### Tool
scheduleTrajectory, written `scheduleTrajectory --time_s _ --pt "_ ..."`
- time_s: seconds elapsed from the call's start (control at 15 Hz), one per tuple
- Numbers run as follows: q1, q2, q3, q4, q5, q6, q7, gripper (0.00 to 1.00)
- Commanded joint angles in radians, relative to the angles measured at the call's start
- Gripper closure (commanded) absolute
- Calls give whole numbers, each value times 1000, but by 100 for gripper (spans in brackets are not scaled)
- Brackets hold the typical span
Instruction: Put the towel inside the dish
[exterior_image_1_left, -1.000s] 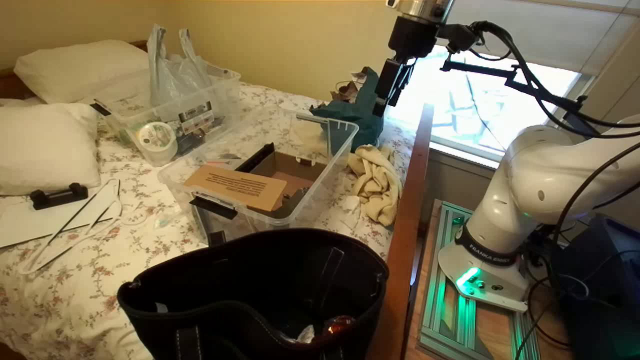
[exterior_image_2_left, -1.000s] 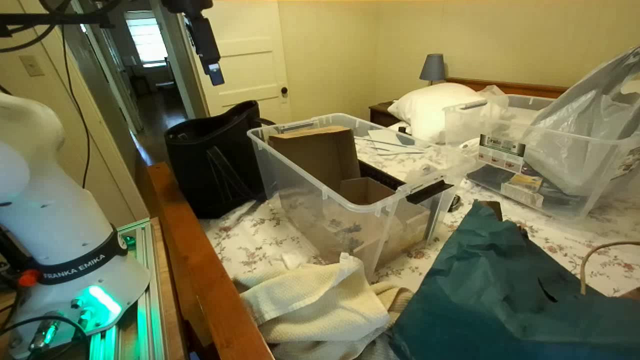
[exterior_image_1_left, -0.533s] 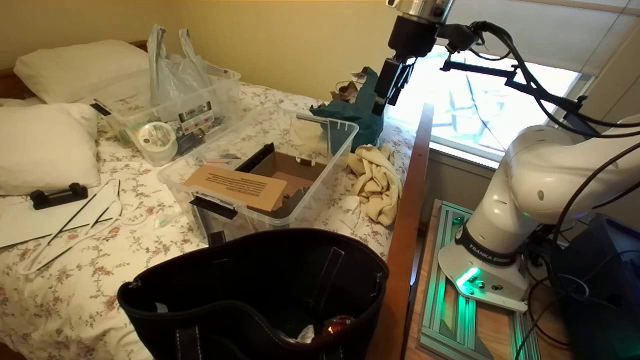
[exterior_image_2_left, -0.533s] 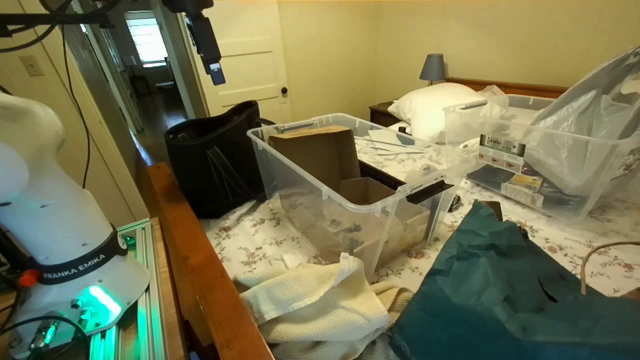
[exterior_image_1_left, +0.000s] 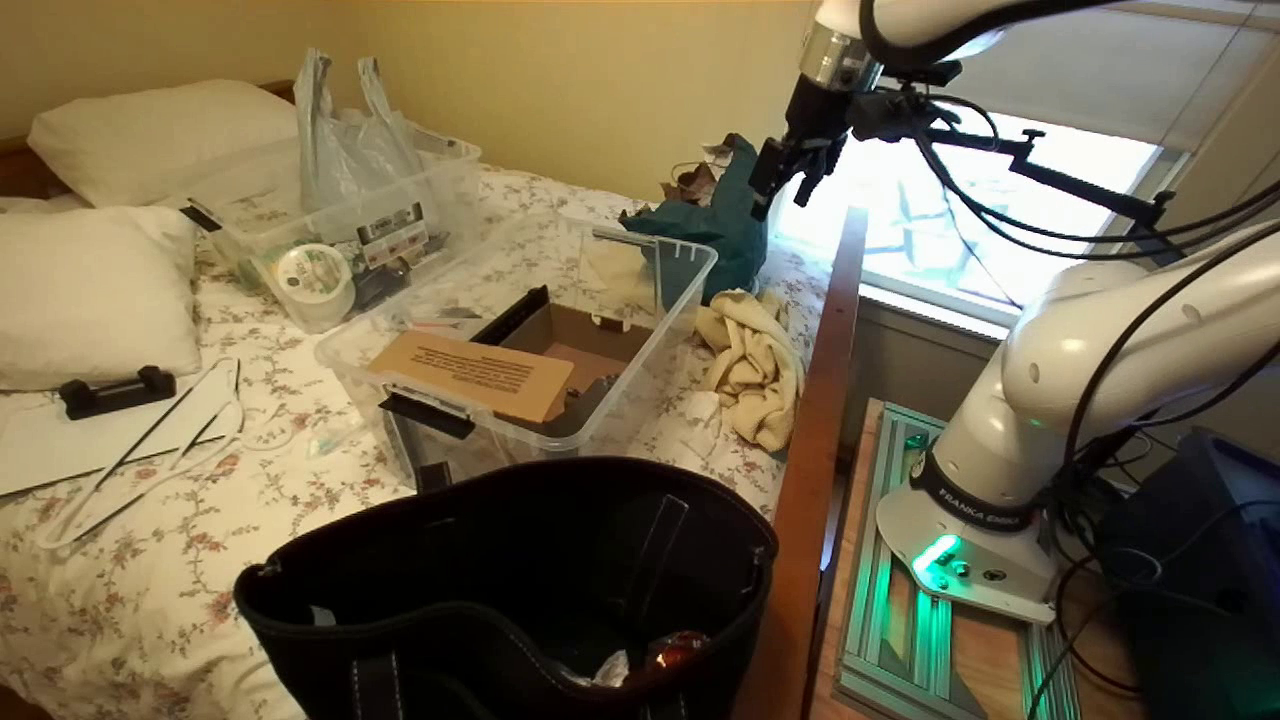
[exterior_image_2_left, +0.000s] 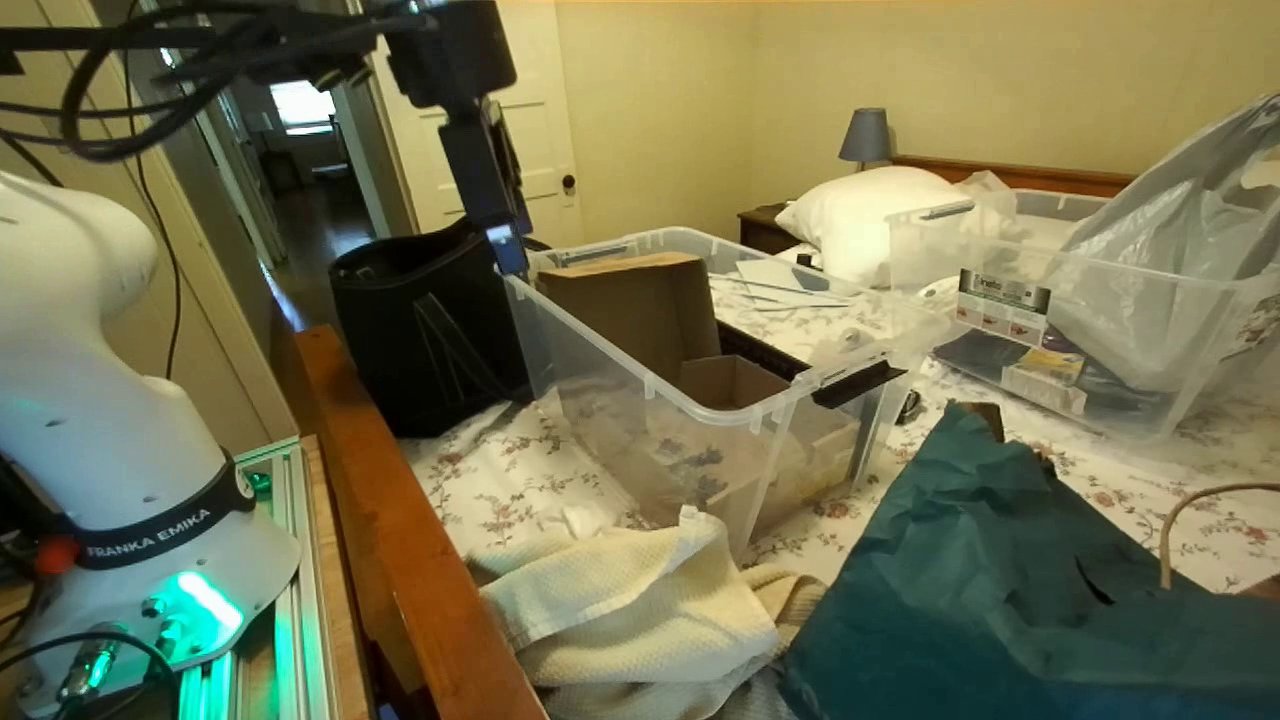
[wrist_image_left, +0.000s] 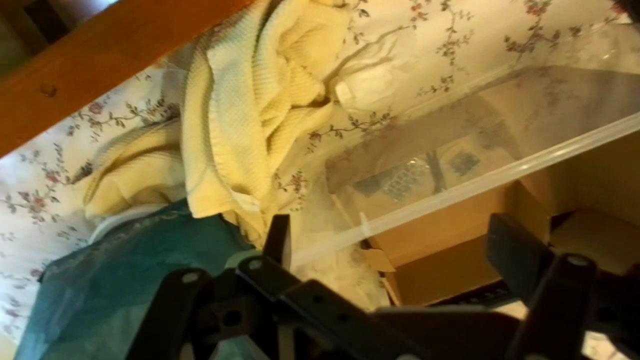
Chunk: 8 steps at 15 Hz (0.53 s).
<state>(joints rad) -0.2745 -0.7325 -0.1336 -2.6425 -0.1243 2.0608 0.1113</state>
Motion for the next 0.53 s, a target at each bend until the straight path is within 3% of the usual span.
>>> scheduleTrajectory --time_s 0.0,0.33,0.47 --pt "-68 134 -32 -27 -85 82 9 0" --pt "-136 346 -63 -83 -193 326 41 0" --pt "-119 438 -112 -86 -111 399 11 0"
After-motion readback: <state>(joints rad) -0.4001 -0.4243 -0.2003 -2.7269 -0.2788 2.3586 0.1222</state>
